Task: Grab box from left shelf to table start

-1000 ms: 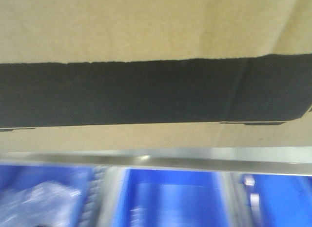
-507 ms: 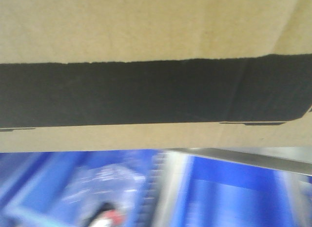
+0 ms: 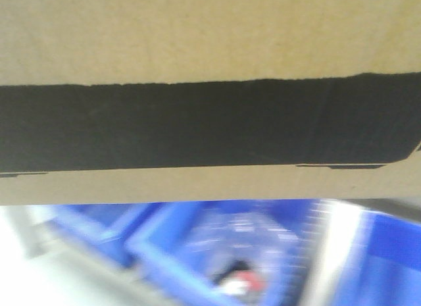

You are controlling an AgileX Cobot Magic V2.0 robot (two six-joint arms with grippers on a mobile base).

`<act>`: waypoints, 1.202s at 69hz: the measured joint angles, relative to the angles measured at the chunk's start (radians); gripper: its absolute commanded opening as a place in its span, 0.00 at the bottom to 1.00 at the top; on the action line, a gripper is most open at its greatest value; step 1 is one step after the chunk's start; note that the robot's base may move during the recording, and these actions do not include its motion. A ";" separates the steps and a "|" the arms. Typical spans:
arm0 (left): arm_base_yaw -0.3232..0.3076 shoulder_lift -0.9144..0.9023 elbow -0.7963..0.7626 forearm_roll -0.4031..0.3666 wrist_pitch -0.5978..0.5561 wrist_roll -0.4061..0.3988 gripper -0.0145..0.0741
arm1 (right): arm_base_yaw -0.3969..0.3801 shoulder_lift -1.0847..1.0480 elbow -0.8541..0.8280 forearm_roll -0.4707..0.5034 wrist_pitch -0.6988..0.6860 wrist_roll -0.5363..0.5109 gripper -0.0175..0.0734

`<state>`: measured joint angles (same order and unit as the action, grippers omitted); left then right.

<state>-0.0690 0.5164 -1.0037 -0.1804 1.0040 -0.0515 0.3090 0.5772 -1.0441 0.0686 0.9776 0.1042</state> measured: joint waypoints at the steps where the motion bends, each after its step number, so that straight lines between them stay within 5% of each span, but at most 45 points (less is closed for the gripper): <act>1: 0.000 0.000 0.000 0.000 0.000 0.000 0.05 | 0.000 0.000 0.000 0.000 0.000 0.000 0.27; 83: 0.000 -0.002 0.000 0.002 0.000 0.000 0.05 | 0.000 0.000 0.000 0.001 -0.002 0.000 0.27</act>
<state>-0.0690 0.5141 -1.0037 -0.1786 1.0040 -0.0515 0.3090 0.5772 -1.0441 0.0692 0.9758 0.1042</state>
